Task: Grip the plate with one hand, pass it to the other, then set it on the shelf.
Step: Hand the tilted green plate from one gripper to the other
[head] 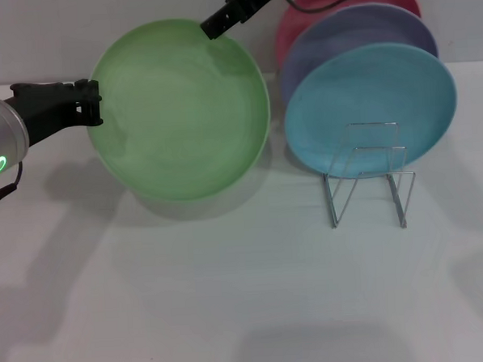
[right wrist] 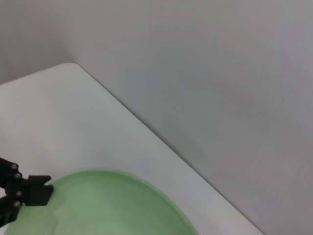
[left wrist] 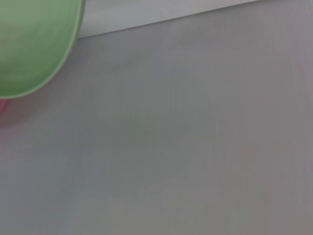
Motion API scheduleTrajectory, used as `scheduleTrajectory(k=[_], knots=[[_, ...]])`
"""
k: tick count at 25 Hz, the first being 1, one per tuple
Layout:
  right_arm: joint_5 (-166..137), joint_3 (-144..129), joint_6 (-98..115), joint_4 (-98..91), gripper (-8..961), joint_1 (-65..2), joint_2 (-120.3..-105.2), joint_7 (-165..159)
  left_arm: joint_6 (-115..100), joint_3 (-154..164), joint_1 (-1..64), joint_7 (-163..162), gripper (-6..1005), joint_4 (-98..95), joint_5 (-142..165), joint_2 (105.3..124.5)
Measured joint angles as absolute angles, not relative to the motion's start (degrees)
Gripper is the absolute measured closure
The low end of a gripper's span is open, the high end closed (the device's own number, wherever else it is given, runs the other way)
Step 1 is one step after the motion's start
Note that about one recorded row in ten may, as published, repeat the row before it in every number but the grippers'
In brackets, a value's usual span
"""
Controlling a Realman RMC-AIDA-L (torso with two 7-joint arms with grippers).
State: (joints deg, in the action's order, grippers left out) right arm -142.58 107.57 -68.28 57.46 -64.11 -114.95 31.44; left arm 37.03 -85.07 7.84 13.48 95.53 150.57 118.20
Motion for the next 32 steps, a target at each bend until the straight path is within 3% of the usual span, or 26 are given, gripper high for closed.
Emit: scheduleTrajectory(k=[9, 14, 32], knots=[[-142.2, 106.3, -65.2, 54.8, 151, -64.5, -115.18, 32.1, 37.0, -85.3, 8.4, 16.3, 916, 94.9, 147.3, 118.19], [-142.1, 106.3, -65.0, 54.5, 336, -64.5, -115.27, 32.2, 36.8, -85.3, 8.4, 16.6, 913, 94.9, 146.8, 118.15], [-142.0, 105.5, -64.7, 53.2, 631, -64.6, -115.34, 32.5, 36.5, -85.1, 8.8, 16.6, 902, 94.7, 146.8, 118.20]])
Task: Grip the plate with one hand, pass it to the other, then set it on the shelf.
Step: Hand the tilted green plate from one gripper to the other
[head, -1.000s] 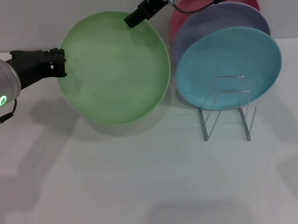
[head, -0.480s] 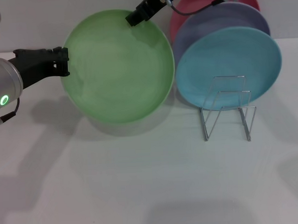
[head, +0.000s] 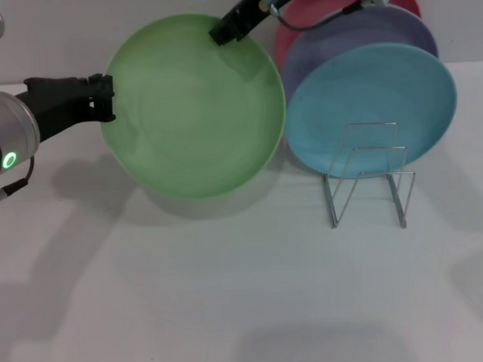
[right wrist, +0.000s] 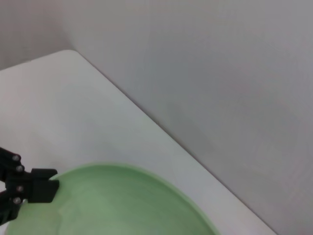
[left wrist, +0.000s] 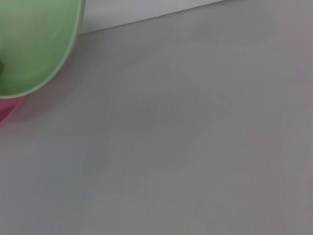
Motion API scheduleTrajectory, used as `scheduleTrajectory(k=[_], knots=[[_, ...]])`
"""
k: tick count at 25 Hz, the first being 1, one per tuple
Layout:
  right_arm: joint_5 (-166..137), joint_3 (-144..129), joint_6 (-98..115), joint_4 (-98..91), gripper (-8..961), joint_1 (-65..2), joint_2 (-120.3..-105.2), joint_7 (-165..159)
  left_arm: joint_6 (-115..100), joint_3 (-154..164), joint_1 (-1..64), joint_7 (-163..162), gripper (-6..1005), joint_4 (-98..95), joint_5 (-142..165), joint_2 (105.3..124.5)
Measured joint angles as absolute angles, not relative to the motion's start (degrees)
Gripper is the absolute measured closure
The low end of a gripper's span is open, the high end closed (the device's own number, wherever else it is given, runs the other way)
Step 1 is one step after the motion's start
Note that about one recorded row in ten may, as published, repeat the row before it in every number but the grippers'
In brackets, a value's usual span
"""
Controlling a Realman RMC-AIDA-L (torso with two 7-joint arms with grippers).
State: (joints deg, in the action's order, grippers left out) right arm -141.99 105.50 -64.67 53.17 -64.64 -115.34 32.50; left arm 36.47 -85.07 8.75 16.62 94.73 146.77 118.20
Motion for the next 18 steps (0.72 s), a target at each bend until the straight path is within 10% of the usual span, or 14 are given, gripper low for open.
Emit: scheduleTrajectory(k=[18], knots=[[-141.1, 105.5, -63.9, 57.7, 851, -61.7, -115.99, 36.8, 36.3, -85.6, 8.7, 22.5, 890, 93.4, 138.3, 118.12]])
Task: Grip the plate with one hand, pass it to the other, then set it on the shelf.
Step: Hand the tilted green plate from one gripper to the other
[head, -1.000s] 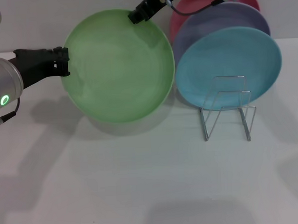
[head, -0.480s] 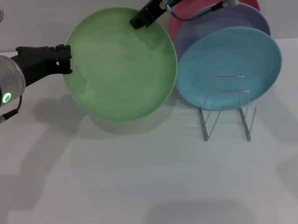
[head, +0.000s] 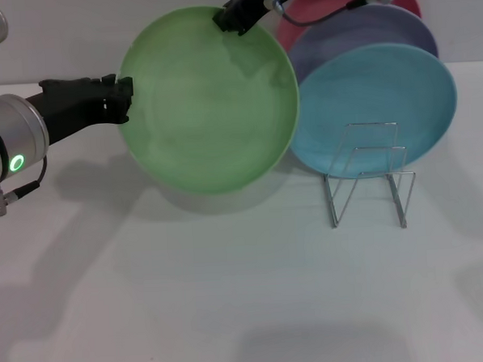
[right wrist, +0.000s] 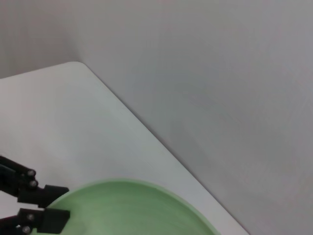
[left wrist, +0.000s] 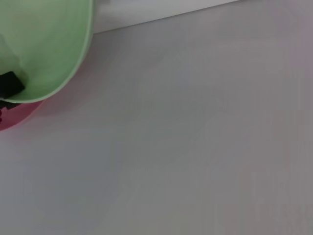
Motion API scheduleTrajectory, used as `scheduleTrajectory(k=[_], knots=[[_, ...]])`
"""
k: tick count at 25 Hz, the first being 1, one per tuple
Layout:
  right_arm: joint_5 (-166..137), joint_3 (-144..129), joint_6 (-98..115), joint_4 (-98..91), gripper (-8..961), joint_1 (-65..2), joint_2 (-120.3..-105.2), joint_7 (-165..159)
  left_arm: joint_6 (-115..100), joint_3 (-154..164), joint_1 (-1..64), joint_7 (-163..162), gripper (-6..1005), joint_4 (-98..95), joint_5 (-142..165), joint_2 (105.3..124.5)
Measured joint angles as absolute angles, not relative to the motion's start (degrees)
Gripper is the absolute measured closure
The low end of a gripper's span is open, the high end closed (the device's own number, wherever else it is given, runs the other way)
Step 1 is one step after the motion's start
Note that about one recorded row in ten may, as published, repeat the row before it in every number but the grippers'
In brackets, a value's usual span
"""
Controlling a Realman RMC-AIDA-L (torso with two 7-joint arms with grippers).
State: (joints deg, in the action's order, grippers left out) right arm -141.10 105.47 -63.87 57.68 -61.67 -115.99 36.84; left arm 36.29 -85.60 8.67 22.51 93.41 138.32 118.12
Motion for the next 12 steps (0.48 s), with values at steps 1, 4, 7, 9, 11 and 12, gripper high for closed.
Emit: scheduleTrajectory(k=[1, 4, 7, 9, 11, 12], knots=[[-141.1, 105.4, -63.9, 57.7, 852, -61.6, -116.03, 36.8, 36.3, -85.6, 8.6, 22.6, 890, 93.4, 138.1, 118.12], [-141.0, 105.4, -64.0, 58.0, 853, -61.3, -116.13, 36.8, 36.3, -85.6, 8.5, 23.1, 888, 93.8, 137.8, 118.08], [-141.0, 105.4, -64.1, 58.4, 855, -61.1, -116.14, 36.7, 36.3, -85.6, 8.4, 23.2, 810, 94.0, 137.8, 118.04], [-141.2, 105.3, -64.2, 58.9, 857, -60.8, -116.14, 36.4, 36.5, -85.6, 8.4, 23.2, 759, 94.5, 137.7, 118.02], [-141.3, 105.3, -64.3, 59.1, 858, -60.7, -116.14, 36.3, 36.6, -85.6, 8.4, 23.3, 707, 94.7, 137.7, 118.02], [-141.3, 105.3, -64.3, 59.6, 860, -60.5, -116.14, 36.2, 36.7, -85.7, 8.4, 23.6, 480, 94.9, 137.7, 118.02]])
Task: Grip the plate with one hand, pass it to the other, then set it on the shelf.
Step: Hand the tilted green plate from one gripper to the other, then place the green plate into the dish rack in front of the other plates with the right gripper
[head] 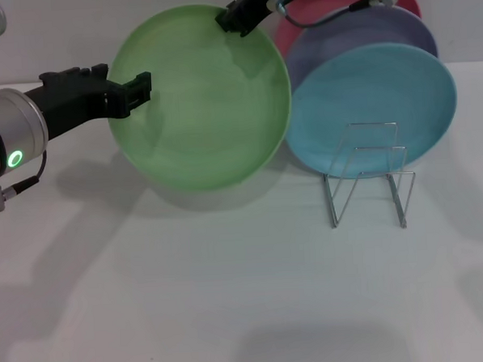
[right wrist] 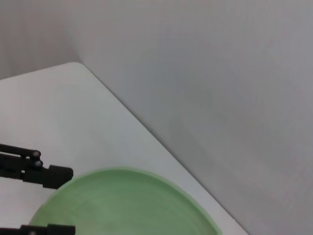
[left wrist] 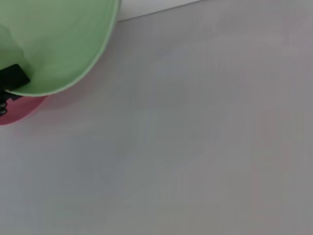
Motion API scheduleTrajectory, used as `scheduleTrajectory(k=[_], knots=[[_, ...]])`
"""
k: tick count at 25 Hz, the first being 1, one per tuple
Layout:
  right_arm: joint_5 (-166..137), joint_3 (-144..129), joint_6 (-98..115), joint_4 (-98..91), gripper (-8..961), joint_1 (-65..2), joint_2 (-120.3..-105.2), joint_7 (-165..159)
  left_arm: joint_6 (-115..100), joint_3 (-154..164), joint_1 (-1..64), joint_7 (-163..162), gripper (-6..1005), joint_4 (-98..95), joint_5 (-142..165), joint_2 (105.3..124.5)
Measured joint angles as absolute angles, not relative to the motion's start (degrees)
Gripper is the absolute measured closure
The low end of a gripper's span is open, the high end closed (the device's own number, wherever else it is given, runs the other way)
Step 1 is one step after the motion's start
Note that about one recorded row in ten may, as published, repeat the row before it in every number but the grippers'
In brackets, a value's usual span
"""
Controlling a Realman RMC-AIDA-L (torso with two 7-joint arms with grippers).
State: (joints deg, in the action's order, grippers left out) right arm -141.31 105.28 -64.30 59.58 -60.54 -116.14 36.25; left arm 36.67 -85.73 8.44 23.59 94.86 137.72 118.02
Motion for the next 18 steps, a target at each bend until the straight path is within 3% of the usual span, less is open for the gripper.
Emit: scheduleTrajectory(k=[7, 18], knots=[[-141.4, 105.3, -66.4, 64.0, 873, -59.2, -115.85, 36.2, 35.7, -87.4, 7.5, 25.4, 243, 95.6, 137.7, 118.09], [-144.4, 105.0, -70.8, 70.9, 923, -57.8, -115.44, 40.3, 27.7, -88.5, 5.9, 26.6, 231, 95.2, 138.1, 118.21]])
